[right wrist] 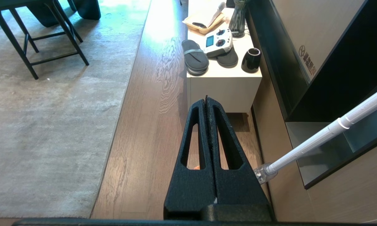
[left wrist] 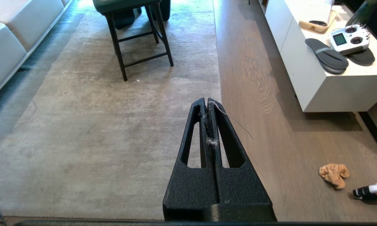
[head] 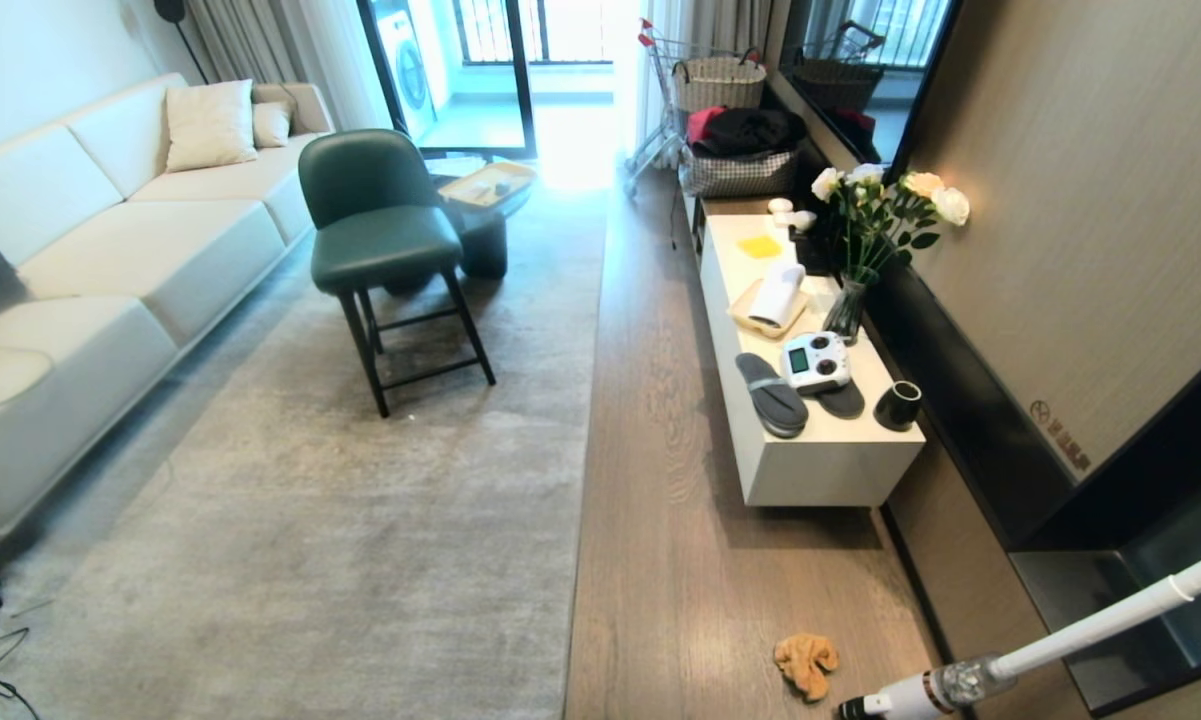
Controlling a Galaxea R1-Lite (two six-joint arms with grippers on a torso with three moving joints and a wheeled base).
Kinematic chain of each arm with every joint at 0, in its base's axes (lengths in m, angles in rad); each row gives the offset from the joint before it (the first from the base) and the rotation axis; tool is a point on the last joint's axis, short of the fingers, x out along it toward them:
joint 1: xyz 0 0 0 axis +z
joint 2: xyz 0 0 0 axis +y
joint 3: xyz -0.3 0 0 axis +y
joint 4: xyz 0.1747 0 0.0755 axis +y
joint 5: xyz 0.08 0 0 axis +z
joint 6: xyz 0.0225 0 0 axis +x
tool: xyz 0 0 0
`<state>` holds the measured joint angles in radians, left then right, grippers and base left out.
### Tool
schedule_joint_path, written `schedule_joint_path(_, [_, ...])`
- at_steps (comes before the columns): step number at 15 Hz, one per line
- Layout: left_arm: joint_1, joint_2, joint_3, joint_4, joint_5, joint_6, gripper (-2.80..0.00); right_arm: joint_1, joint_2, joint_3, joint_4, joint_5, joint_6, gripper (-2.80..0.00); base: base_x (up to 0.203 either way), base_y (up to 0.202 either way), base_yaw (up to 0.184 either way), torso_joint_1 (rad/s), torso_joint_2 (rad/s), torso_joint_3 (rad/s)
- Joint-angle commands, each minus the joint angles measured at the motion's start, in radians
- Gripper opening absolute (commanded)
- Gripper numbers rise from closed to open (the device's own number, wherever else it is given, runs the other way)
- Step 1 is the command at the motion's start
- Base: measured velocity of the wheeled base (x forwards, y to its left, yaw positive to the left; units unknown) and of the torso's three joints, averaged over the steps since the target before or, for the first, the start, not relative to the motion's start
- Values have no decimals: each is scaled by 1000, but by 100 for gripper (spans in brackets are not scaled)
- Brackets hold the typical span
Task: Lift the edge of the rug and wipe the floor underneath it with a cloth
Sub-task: Pick up the rag
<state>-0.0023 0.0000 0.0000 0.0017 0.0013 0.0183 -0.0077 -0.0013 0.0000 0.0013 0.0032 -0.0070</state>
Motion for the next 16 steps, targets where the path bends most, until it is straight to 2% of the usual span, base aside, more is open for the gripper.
schedule_joint_path(1, [-1,0,0,0,0,0,-280,0,1,0,0,1,-1,-280,0,0,0,0,0,0])
schedule_joint_path(16, [-1,0,0,1,0,2,-280,0,1,0,0,0,-1,-280,0,0,0,0,0,0])
